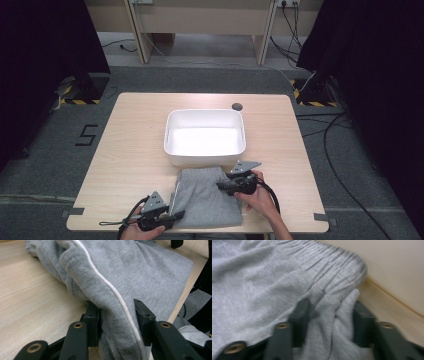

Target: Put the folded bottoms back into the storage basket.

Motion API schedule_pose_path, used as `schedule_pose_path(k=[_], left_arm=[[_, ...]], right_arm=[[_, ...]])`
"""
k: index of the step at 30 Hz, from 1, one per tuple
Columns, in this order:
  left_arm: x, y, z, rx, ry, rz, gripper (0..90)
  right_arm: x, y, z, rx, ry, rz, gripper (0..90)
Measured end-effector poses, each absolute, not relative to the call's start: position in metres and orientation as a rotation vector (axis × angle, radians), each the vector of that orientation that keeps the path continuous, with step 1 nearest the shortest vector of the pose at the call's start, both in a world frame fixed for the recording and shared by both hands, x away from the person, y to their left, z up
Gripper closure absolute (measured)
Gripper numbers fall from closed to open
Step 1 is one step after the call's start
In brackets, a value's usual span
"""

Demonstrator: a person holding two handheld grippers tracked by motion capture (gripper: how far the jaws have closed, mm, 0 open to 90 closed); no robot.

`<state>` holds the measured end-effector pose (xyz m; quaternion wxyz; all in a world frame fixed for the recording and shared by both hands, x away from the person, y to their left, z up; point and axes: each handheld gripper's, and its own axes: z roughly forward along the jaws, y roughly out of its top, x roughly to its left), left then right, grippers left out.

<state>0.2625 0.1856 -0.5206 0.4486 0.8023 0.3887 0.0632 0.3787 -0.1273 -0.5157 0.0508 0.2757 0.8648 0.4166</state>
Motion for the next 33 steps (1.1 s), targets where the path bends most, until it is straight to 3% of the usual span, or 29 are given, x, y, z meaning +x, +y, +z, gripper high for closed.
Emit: schedule_pose_path(k=[1, 3, 7, 33], left_arm=[[0.262, 0.186, -0.521, 1.985, 0.956, 0.154, 62.5], [0.262, 0.186, -0.520, 1.989, 0.947, 0.155, 64.4], [0.263, 0.187, -0.519, 2.000, 0.910, 0.140, 68.8], [0.246, 0.191, -0.479, 1.954, 0.833, 0.176, 70.2]], right_arm=[[0.378, -0.127, -0.516, 0.829, 2.637, 1.265, 69.9], [0.377, -0.127, -0.515, 0.814, 2.636, 1.263, 74.7], [0.372, -0.125, -0.512, 0.776, 2.617, 1.239, 77.9], [0.347, -0.125, -0.458, 0.589, 2.507, 1.314, 79.2]])
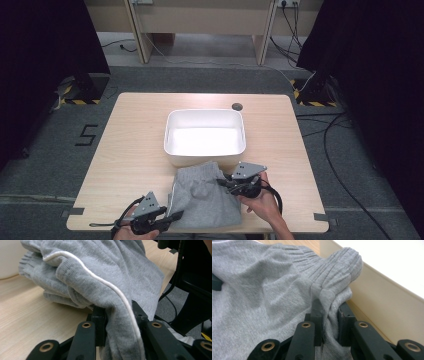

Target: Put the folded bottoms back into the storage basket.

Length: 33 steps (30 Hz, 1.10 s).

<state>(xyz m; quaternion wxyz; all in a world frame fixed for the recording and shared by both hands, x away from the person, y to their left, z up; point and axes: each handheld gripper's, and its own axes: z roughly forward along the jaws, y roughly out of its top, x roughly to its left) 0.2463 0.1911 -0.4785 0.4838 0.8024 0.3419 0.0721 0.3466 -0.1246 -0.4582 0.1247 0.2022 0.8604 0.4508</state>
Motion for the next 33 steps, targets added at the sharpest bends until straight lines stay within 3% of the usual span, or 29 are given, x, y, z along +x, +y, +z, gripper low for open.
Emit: schedule_pose_path(k=[22, 33], left_arm=[[0.258, 0.205, -0.411, 1.889, 0.760, 0.252, 70.0], [0.272, 0.206, -0.400, 1.895, 0.760, 0.257, 69.9]], right_arm=[[0.358, -0.116, -0.382, 0.475, 2.424, 1.363, 79.1], [0.369, -0.115, -0.367, 0.471, 2.425, 1.354, 79.1]])
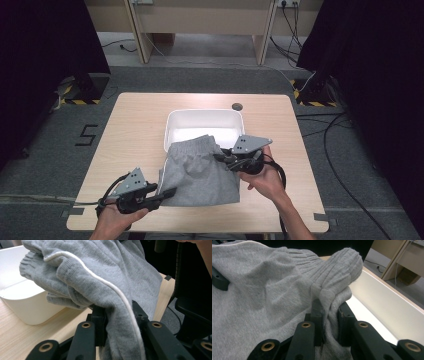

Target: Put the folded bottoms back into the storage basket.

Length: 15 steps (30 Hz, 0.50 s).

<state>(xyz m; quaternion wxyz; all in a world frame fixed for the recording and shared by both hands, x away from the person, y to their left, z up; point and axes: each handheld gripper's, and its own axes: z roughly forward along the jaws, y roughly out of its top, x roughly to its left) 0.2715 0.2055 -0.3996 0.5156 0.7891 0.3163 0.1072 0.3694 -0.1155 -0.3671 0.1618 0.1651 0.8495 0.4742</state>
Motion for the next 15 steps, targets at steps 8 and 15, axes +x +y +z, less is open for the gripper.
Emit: schedule_pose_path(k=[8, 15], left_arm=[[0.280, 0.203, -0.395, 1.904, 0.759, 0.252, 69.9], [0.286, 0.204, -0.394, 1.895, 0.764, 0.260, 69.8]], right_arm=[[0.377, -0.117, -0.364, 0.491, 2.416, 1.349, 79.1], [0.382, -0.115, -0.361, 0.482, 2.412, 1.336, 79.2]])
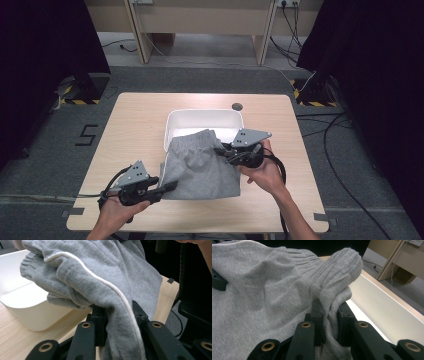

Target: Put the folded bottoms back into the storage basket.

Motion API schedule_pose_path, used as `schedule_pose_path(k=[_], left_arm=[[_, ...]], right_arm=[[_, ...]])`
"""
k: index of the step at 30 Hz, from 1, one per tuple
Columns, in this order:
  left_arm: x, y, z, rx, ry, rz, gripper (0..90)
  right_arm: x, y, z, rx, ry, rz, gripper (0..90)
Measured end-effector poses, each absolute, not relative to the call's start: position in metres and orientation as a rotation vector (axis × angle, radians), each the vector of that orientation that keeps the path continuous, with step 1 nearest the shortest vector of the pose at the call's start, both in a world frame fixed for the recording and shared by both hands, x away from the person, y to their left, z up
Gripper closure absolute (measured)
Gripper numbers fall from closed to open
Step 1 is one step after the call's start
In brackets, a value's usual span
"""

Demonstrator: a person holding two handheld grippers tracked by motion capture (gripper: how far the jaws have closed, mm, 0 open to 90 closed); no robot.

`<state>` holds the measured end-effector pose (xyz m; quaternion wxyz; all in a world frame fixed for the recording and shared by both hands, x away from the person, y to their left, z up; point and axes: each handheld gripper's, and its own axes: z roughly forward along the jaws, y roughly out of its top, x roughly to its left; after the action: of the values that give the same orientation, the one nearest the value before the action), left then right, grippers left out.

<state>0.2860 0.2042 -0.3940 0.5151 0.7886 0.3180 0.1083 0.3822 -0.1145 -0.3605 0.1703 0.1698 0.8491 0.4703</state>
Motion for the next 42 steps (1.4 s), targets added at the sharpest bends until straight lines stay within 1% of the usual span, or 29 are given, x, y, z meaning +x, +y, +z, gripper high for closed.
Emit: schedule_pose_path(k=[13, 28, 42], left_arm=[[0.297, 0.204, -0.387, 1.901, 0.770, 0.263, 69.8], [0.317, 0.203, -0.376, 1.899, 0.780, 0.277, 69.6], [0.349, 0.194, -0.363, 1.903, 0.798, 0.298, 69.6]], right_arm=[[0.396, -0.112, -0.353, 0.497, 2.425, 1.328, 79.1], [0.413, -0.110, -0.340, 0.506, 2.416, 1.300, 79.1], [0.446, -0.111, -0.326, 0.525, 2.429, 1.273, 79.1]])
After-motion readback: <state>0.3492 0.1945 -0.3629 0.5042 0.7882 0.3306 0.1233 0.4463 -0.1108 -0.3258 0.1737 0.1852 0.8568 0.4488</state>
